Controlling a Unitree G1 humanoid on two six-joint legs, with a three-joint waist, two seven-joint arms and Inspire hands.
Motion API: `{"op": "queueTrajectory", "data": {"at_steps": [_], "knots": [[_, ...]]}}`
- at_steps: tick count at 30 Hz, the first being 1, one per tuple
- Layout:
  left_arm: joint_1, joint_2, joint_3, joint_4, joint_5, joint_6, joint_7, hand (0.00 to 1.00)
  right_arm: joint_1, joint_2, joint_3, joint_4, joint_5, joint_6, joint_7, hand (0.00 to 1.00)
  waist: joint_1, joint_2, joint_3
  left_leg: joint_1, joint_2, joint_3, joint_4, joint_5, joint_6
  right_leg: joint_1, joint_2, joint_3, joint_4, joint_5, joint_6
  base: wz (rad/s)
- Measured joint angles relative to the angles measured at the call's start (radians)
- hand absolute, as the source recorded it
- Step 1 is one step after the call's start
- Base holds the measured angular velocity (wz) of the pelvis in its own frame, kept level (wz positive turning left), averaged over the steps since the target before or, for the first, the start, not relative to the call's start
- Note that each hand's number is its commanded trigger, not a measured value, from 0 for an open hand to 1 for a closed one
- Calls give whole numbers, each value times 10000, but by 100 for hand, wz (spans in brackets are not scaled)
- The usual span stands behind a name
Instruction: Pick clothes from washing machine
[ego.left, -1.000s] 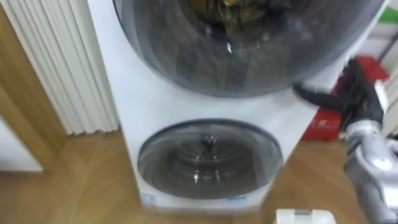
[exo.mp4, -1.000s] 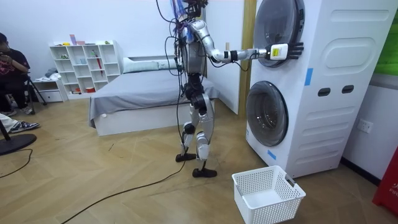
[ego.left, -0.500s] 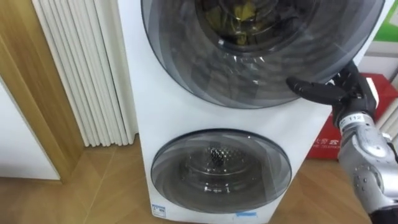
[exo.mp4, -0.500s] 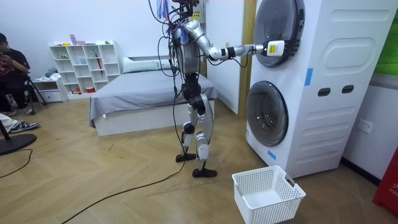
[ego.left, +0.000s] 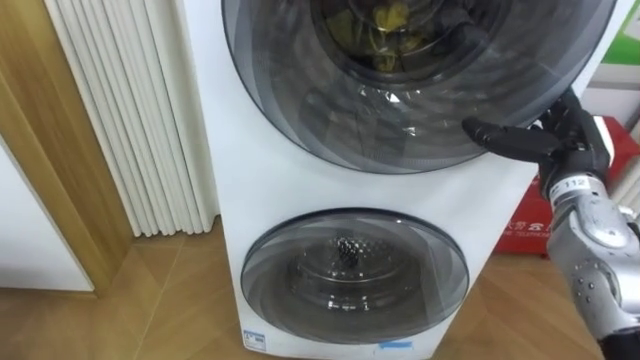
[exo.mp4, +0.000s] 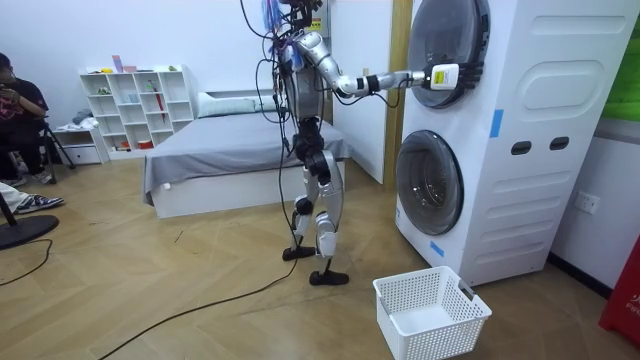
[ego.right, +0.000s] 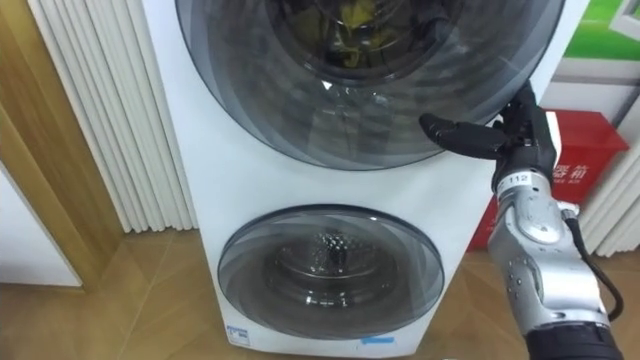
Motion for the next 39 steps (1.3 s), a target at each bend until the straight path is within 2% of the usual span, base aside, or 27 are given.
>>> {"op": "queueTrajectory", "data": {"at_steps": [4, 6, 10, 13, 21, 23, 24, 28, 30, 35, 39], "knots": [[-12, 15, 72, -154, 1, -95, -229, 0, 20, -12, 16, -723, -103, 125, 11, 0, -78, 36, 4, 17, 4, 132, 2, 2, -2, -122, -25, -6, 185, -87, -55, -11], [-21, 12, 68, -148, 1, -274, -370, 0, 60, -50, -16, -1317, -237, 125, 20, 0, -95, 46, 8, 58, 35, 174, -15, 2, -3, -118, 27, 63, 181, -100, -72, -9], [-18, 11, 58, -61, 2, -297, -444, 0, 112, -86, -43, -2096, -627, 124, 111, 0, -165, 66, 21, 165, 78, 236, -85, 3, -5, -69, 91, 122, 151, -116, -98, -9], [-8, 11, -97, -47, -5, -301, -466, 0, 399, -95, -34, -2632, -1124, 121, 282, 0, -167, 141, 69, 331, 95, 408, -199, 10, -16, 5, 127, 204, 133, -117, -97, -9], [24, 35, -423, -179, -16, -481, -429, 0, 1685, 73, -56, -4166, -1404, 21, 586, 0, -326, 143, 69, 368, 96, 529, -173, 9, -16, 17, 133, 329, 98, -130, -79, -5], [23, 41, -484, -271, -70, -578, -419, 0, 1939, 80, -53, -4423, -1365, -72, 642, 0, -326, 143, 68, 371, 109, 682, -164, 9, -16, 17, 162, 345, 89, -132, -79, -2], [28, 78, -570, -276, -79, -690, -417, 0, 2127, 137, -50, -4592, -1375, -152, 648, 0, -323, 142, 67, 386, 123, 742, -163, 8, -17, 17, 177, 358, 86, -135, -85, -5], [277, 191, -845, -479, -91, -760, -414, 0, 2749, 541, -28, -5120, -1570, -521, 833, 0, -331, 146, 52, 474, 211, 824, -176, -3, -36, 44, 280, 467, 56, -128, -148, -10], [631, 240, -1068, -807, -220, -813, -409, 0, 3468, 572, 3, -5345, -1437, -1155, 1149, 0, -325, 149, 26, 564, 282, 856, -155, -7, -43, 214, 331, 481, -93, -96, -202, -4], [820, 248, -1197, -853, -287, -917, -404, 0, 4094, 884, 161, -5445, -728, -2029, 1593, 0, -330, 158, 22, 609, 381, 927, -150, -21, -70, 221, 435, 540, -103, -81, -295, -5], [843, 249, -1203, -883, -288, -961, -404, 0, 4405, 985, 218, -5445, -357, -2333, 2043, 0, -330, 201, 7, 506, 397, 933, -42, -18, -78, 170, 433, 527, -66, -106, -319, 0]]}}
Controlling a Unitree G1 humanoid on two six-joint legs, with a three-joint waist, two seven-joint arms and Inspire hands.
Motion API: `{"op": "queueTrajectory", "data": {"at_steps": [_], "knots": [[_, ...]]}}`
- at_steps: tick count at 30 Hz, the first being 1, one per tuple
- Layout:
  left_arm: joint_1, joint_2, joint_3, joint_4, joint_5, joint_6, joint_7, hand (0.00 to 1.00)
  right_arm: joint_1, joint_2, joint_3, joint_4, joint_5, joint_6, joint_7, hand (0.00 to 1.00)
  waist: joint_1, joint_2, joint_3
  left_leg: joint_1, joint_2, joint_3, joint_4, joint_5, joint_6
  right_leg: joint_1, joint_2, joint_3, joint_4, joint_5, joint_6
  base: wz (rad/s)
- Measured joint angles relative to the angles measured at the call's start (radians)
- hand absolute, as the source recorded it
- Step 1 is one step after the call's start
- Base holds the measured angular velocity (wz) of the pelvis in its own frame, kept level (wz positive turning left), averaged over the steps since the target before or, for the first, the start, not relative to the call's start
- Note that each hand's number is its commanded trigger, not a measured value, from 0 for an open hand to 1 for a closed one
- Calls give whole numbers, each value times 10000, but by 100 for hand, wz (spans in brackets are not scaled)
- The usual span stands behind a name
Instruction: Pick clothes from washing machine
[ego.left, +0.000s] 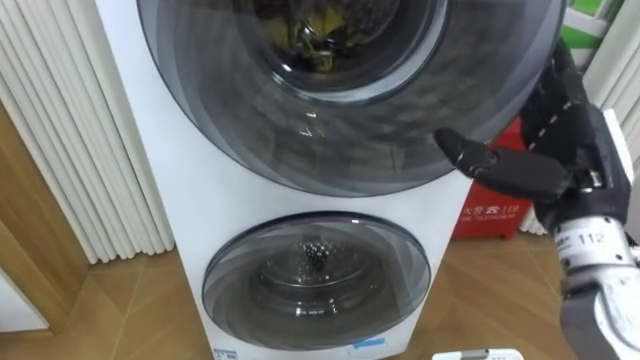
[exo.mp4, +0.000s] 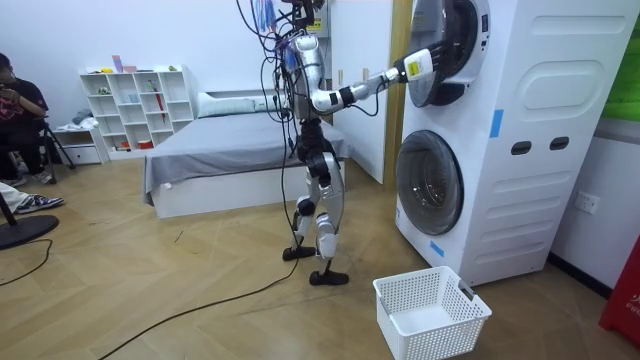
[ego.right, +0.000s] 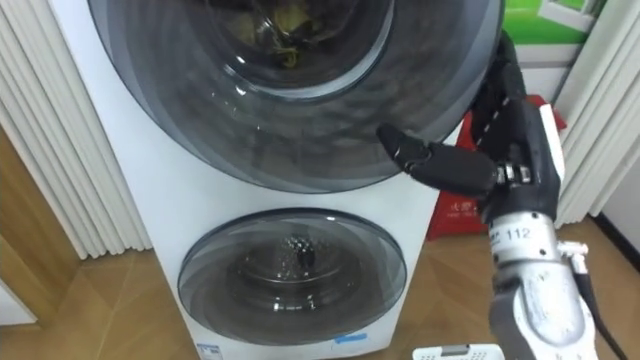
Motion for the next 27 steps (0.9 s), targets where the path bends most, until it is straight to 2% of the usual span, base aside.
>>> {"op": "queueTrajectory", "data": {"at_steps": [1, 4, 8, 11, 13, 15, 18, 19, 21, 23, 26, 27], "knots": [[24, 0, 0, -22, 0, 0, 0, 0, 20, 2, 29, 0, 53, -25, 21, 0, -1, 5, -3, -8, 0, 6, 17, -1, -2, -13, -1, 11, 2, -2, -1, 0], [164, 0, -2, -46, 0, -9, 0, 0, 362, 12, 155, -2, 443, -251, 229, 0, -3, 51, -85, -35, 10, 8, 86, -7, -20, -17, -6, 42, 26, -1, -13, 0], [415, -1, -15, -20, 11, -5, 1, 0, 920, 200, 168, 0, 475, -453, 613, 0, -12, 109, -103, -38, 23, 7, 187, -38, -73, 17, -14, 34, 77, -13, 13, 5], [528, -20, -290, -84, 26, 8, 3, 0, 1452, 198, 245, 7, 722, -540, 1040, 0, -102, 271, -76, -80, 66, 21, 183, -194, -297, -62, -10, 8, 211, -65, 105, 9], [667, -17, -288, -327, 110, 26, 3, 0, 1844, 206, 421, 7, 750, -540, 1306, 0, -128, 305, -90, -152, 55, 21, 225, -197, -294, -99, -40, -45, 204, -25, 114, 2], [717, -55, -291, -463, 225, 23, 3, 0, 2359, 220, 674, 5, 822, -427, 1841, 0, -277, 347, -94, -220, 36, -16, 232, -203, -290, -140, -63, -80, 176, 2, 121, 0], [718, -127, -291, -692, 390, 8, 1, 0, 2833, 152, 1072, 5, 858, -69, 2532, 0, -271, 430, -104, -281, 35, -14, 230, -203, -288, -212, -43, -32, 179, 10, 113, 0], [717, -142, -291, -756, 391, -2, 0, 0, 2867, 137, 1204, 5, 858, -20, 2670, 0, -265, 453, -119, -332, 30, -13, 232, -202, -287, -275, -39, 1, 185, 13, 111, 0], [711, -254, -293, -899, 389, -121, -6, 0, 2943, 91, 1478, 5, 900, 112, 3147, 0, -249, 581, -70, -365, 16, -5, 220, -198, -283, -332, -18, 70, 173, 54, 78, -5], [738, -285, -292, -1071, 372, -137, -17, 0, 2945, -62, 1650, -22, 888, 131, 3386, 0, -222, 660, -89, -393, 12, 53, 184, -197, -280, -424, -3, 136, 211, 46, 70, -7], [756, -278, -294, -1570, 314, -225, -68, 0, 2955, -287, 1741, -217, 887, 159, 3751, 0, -217, 660, -63, -395, 10, 141, 157, -193, -276, -462, 18, 227, 253, 50, 56, -6], [755, -279, -294, -1757, 313, -327, -85, 0, 2945, -282, 1743, -341, 885, 162, 3910, 0, -203, 637, -51, -386, 16, 325, 158, -190, -271, -465, 20, 266, 253, 47, 61, -6]]}}
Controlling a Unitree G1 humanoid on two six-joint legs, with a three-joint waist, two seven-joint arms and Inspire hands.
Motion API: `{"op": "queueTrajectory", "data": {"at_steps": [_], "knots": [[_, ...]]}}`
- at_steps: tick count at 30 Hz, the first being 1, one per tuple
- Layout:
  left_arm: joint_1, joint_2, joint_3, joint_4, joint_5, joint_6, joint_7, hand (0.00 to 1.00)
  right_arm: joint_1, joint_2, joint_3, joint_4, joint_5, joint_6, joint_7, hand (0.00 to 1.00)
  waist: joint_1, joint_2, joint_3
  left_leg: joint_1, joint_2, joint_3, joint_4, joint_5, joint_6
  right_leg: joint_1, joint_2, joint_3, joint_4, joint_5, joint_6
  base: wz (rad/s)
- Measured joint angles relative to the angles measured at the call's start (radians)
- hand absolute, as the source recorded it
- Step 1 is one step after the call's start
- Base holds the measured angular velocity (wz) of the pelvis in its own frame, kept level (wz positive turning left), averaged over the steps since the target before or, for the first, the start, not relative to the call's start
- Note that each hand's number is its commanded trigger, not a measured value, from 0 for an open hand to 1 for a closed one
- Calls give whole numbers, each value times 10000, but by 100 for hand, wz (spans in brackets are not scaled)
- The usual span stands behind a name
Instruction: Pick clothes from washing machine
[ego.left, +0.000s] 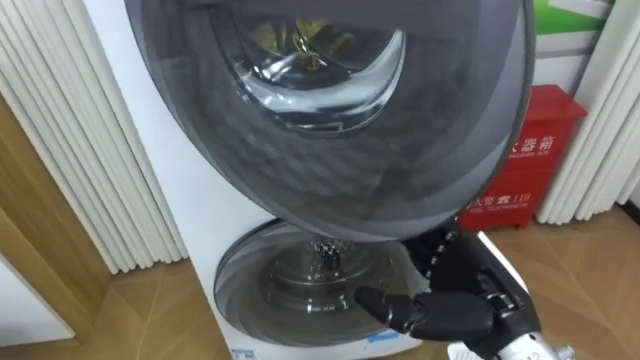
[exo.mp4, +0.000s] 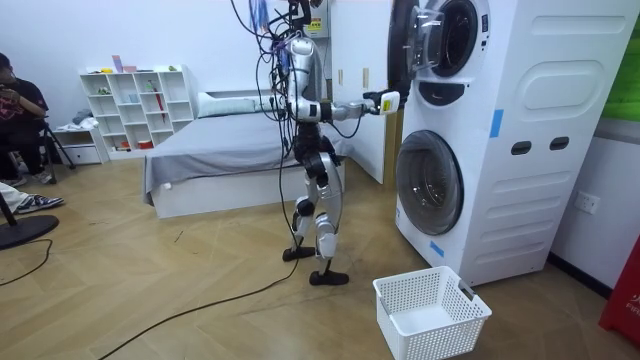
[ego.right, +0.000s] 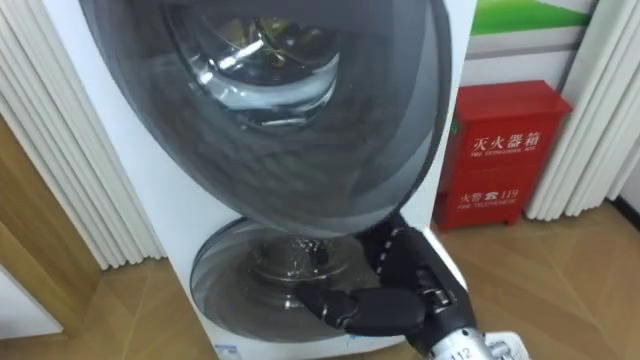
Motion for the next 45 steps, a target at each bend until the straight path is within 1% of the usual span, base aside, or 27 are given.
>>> {"op": "queueTrajectory", "data": {"at_steps": [2, 3, 5, 6, 9, 11, 16, 20, 22, 25, 26, 28, 29, 30, 31, 32, 33, 34, 35, 36, 37, 38, 39, 40, 42, 43, 45], "knots": [[16, 3, 0, -257, 0, -132, -33, 0, -12, -18, -3, -150, -19, 0, 283, 0, 10, -31, 16, 32, -6, 176, 3, 4, 7, -1, 1, 64, -16, -7, 17, -8], [19, 23, 0, -396, 1, -238, -41, 0, -13, -17, -3, -270, -92, 0, 418, 0, 5, -66, 40, 35, -14, 277, 0, 5, 8, -4, 20, 91, -31, -8, 32, -8], [-4, 44, -2, -482, 1, -351, -50, 0, -13, -19, -5, -349, -148, 0, 629, 0, -11, -112, 40, 40, -22, 376, -5, 5, 9, -1, 36, 141, -73, 1, 55, -7], [-2, 44, -6, -482, 2, -389, -50, 0, -18, -36, -9, -360, -170, 0, 741, 0, -10, -129, 37, 50, -21, 542, -4, 6, 10, 5, 20, 158, -81, 10, 70, -7], [2, 55, -13, -482, 1, -390, -59, 0, -17, -222, -9, -361, -173, 0, 918, 0, 6, -130, 38, 80, -29, 767, -5, 6, 10, 6, 2, 174, -105, 21, 90, -10], [-5, 72, -17, -482, 1, -390, -68, 0, -19, -284, -9, -361, -173, 0, 1025, 0, 8, -120, 47, 91, -29, 836, -15, 6, 10, 6, 0, 180, -127, 14, 100, -6], [-13, 99, -91, -475, 14, -390, -159, 0, -105, -312, -5, -377, -175, 12, 1325, 0, 23, -80, 75, 51, -26, 846, -24, 6, 10, -17, -29, 129, -200, 8, 107, -2], [-53, 98, -119, -461, 91, -391, -270, 0, -540, -318, -64, -403, -404, 76, 1778, 0, 211, -91, 79, 31, -28, 775, -143, 6, 11, -134, -22, 132, -162, 4, 102, -1], [-47, 127, -118, -449, 124, -391, -350, 0, -544, -359, -12, -671, -711, 106, 1862, 0, 259, -132, 116, 73, -31, 749, -240, 17, 25, -170, -11, 133, -96, -7, 86, -2], [-59, 127, -196, -274, 37, -395, -363, 0, -557, -360, 87, -893, -1093, 206, 2064, 0, 392, -251, 151, 61, -25, 639, -287, 29, 42, -187, -19, 50, -59, -20, 65, 5], [-95, 144, -291, -275, 30, -397, -355, 0, -560, -379, 162, -1048, -1227, 269, 2160, 0, 500, -295, 143, 25, -31, 563, -279, 29, 42, -234, -23, 37, -37, -22, 64, 0], [-53, 215, -285, -280, -6, -464, -323, 0, -578, -306, 367, -1098, -1442, 296, 2086, 0, 529, -356, 151, -19, -35, 482, -276, 31, 46, -307, -23, 37, -6, -37, 39, 0], [-55, 259, -301, -274, -1, -470, -317, 0, -659, -198, 394, -1098, -1560, 374, 2062, 0, 547, -383, 157, -48, -42, 408, -248, 45, 69, -328, -31, 21, 28, -42, 39, 5], [-52, 306, -339, -214, 15, -530, -307, 0, -711, -166, 487, -1098, -1730, 463, 2011, 0, 588, -416, 157, -92, -55, 236, -167, 45, 69, -331, -54, -44, 80, -68, 35, 7], [-60, 342, -379, -138, 15, -573, -300, 0, -745, -163, 488, -1097, -1786, 510, 1991, 0, 628, -434, 156, -97, -56, 183, -135, 44, 68, -330, -59, -59, 112, -80, 24, 8], [-101, 436, -469, -43, -2, -602, -247, 0, -805, -160, 486, -1097, -1853, 599, 1928, 0, 730, -481, 155, -96, -51, 93, -95, 45, 67, -329, -60, -91, 123, -107, -2, 6], [-118, 447, -451, 105, -1, -684, -144, 0, -809, -138, 486, -1097, -1896, 674, 1908, 0, 865, -520, 140, -93, -46, -67, -85, 52, 55, -308, -46, -126, 139, -136, 7, 4], [-118, 447, -421, 183, 3, -717, -108, 0, -809, -119, 486, -1098, -1932, 706, 1908, 0, 951, -537, 133, -92, -39, -113, -78, 57, 45, -306, -36, -137, 149, -142, 0, 8], [-122, 449, -302, 308, 30, -803, -43, 0, -827, -28, 479, -1099, -2181, 711, 1906, 0, 1077, -586, 145, -142, -33, -263, -33, 72, 20, -306, -50, -217, 194, -158, -36, 18], [-116, 459, -276, 351, 42, -810, 76, 0, -853, 121, 482, -1097, -2417, 729, 1905, 0, 1179, -652, 158, -220, -35, -441, 23, 76, 11, -329, -80, -319, 285, -230, -57, 22], [-115, 459, -269, 339, 43, -813, 123, 0, -853, 158, 493, -1097, -2490, 750, 1905, 0, 1270, -676, 147, -269, -33, -522, 69, 78, 9, -340, -91, -350, 309, -256, -65, 30], [-119, 456, -283, 313, 53, -841, 199, 0, -878, 180, 532, -1098, -2603, 770, 1908, 0, 1442, -721, 142, -337, -24, -631, 108, 110, -44, -345, -119, -454, 319, -279, -99, 31], [-121, 458, -279, 312, 61, -892, 270, 0, -958, 180, 653, -1097, -2625, 783, 1910, 0, 1575, -756, 142, -442, -19, -773, 163, 136, -77, -367, -142, -549, 323, -319, -161, 33], [-118, 458, -279, 313, 66, -900, 294, 0, -1025, 180, 745, -1097, -2626, 801, 1911, 0, 1617, -772, 143, -511, -21, -851, 228, 154, -85, -382, -159, -596, 325, -329, -180, 31], [-120, 448, -290, 314, 206, -923, 354, 0, -1274, 217, 1262, -1096, -2633, 869, 1889, 0, 1936, -801, 128, -672, -26, -1058, 308, 208, -113, -441, -197, -743, 321, -297, -199, 25], [-138, 444, -291, 315, 289, -923, 364, 0, -1337, 276, 1392, -1093, -2653, 897, 1877, 0, 2032, -813, 128, -693, -26, -1101, 316, 212, -120, -442, -202, -778, 317, -287, -200, 20], [18, 431, -285, 384, 420, -923, 503, 0, -1648, 498, 1900, -1093, -2687, 916, 1898, 0, 2364, -841, 119, -731, -23, -1284, 348, 219, -130, -349, -233, -956, 251, -279, -184, 24]]}}
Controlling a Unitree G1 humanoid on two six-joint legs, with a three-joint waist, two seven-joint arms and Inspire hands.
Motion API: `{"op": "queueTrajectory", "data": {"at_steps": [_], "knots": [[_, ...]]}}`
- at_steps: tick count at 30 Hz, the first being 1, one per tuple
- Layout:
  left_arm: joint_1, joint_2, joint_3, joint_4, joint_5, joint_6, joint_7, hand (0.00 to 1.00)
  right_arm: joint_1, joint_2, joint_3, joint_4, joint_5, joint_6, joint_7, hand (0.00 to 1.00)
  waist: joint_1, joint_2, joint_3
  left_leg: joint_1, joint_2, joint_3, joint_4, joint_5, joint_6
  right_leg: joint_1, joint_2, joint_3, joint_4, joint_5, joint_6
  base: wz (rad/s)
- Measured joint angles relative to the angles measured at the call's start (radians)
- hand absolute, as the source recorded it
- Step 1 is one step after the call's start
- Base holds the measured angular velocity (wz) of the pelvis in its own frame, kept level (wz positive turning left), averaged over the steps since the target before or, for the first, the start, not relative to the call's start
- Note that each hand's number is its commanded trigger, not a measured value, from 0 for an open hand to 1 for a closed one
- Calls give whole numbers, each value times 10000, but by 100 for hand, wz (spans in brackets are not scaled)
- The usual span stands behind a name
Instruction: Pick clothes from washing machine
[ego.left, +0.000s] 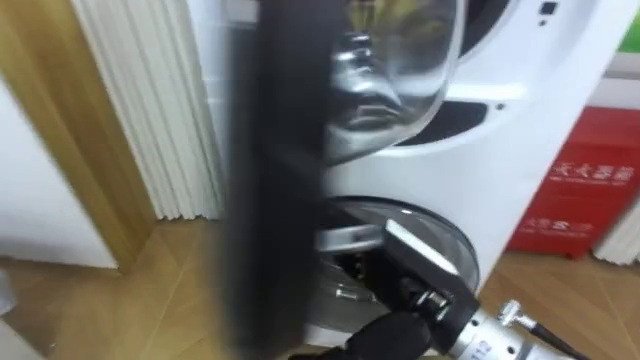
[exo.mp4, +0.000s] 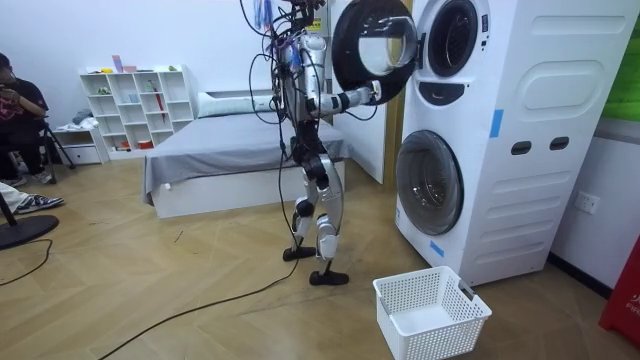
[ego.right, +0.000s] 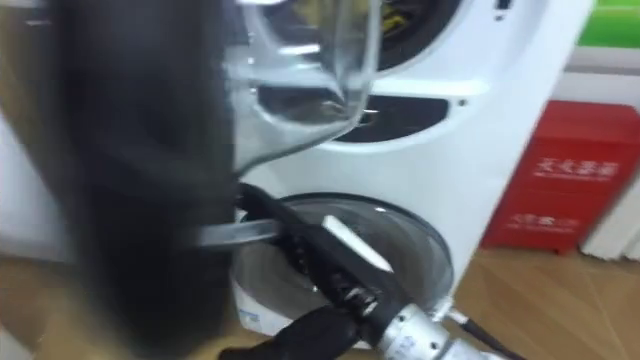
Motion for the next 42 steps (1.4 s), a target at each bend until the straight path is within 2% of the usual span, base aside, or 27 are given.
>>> {"op": "queueTrajectory", "data": {"at_steps": [2, 4, 6, 8, 13, 19, 23, 25, 26, 31, 35, 37, 40, 41, 42], "knots": [[-6, -24, -6, 179, 51, 24, 52, 0, -511, 216, 444, 0, 68, -43, 157, 0, 85, 2, -1, -46, -21, -195, 51, 0, 0, 165, -57, -203, -78, -32, 42, 47], [-24, -54, -15, 491, 54, 58, 60, 0, -1027, 434, 888, 0, 150, -245, 288, 0, 124, -26, -20, -78, -41, -214, 30, 48, 24, 265, -131, -386, -130, -49, 74, 43], [5, -102, -22, 810, 55, 231, 110, 0, -1587, 571, 1376, 3, 195, -443, 462, 0, 333, -61, -27, -87, -77, -222, 19, 47, 30, 425, -226, -583, -159, -110, 158, 31], [12, -174, -50, 968, 50, 324, 168, 0, -1720, 663, 1624, 37, 196, -467, 556, 0, 353, -39, -14, -86, -156, -371, -29, 55, 61, 507, -323, -771, -138, -175, 245, 38], [-81, -436, -19, 1223, 100, 501, 242, 0, -1723, 712, 2052, 329, 74, -465, 725, 0, 391, 32, 31, -84, -341, -652, -312, 151, 220, 545, -497, -1026, -81, -175, 260, 20], [-356, -519, -20, 1473, 145, 558, 276, 0, -1766, 721, 2053, 415, 61, -441, 635, 0, 643, 58, 58, -87, -366, -634, -462, 170, 251, 558, -602, -1110, -142, -248, 371, 6], [-375, -525, -7, 1408, 178, 571, 313, 0, -1801, 712, 2047, 460, 57, -440, 385, 0, 783, 14, 87, -68, -379, -436, -457, 174, 258, 571, -637, -1142, -146, -339, 434, 1], [-372, -525, -6, 1405, 171, 627, 351, 0, -1766, 680, 1948, 465, 34, -481, 321, 0, 734, -20, 115, -51, -379, -361, -464, 174, 258, 616, -662, -1184, -166, -351, 449, 6], [-330, -521, -7, 1416, 177, 659, 354, 0, -1756, 579, 1801, 468, 20, -558, 224, 0, 639, -39, 165, -1, -378, -341, -467, 174, 258, 697, -662, -1202, -213, -358, 460, 3], [-319, -485, -12, 1413, 120, 701, 353, 0, -1373, 289, 1823, 730, -14, -523, 71, 0, 410, -92, 143, 114, -351, -96, -458, 173, 257, 931, -585, -1200, -449, -372, 495, 2], [-156, -481, -19, 1300, 136, 764, 351, 0, -1298, 77, 1640, 728, -15, -524, 5, 0, -126, -36, 155, 102, -373, -52, -393, 172, 256, 1116, -559, -1280, -618, -345, 544, 13], [-137, -465, -28, 1299, 142, 800, 350, 0, -1294, -26, 1561, 728, -13, -524, -97, 0, -302, -4, 139, 113, -370, -37, -385, 172, 256, 1142, -556, -1284, -627, -343, 545, 3], [-120, -485, -110, 1290, 141, 900, 349, 0, -1167, -132, 1517, 727, -13, -524, -258, 0, -529, 128, 58, 143, -349, 244, -390, 173, 256, 1142, -562, -1261, -615, -341, 545, -5], [-151, -496, -117, 1278, 140, 920, 348, 0, -1082, -244, 1514, 727, -14, -524, -319, 0, -561, 174, 30, 184, -351, 244, -400, 173, 256, 1146, -588, -1247, -573, -341, 545, -6], [-172, -496, -117, 1225, 139, 926, 348, 0, -1069, -406, 1514, 726, -23, -523, -346, 0, -576, 243, 39, 228, -352, 243, -433, 173, 256, 1154, -616, -1214, -539, -342, 546, -7]]}}
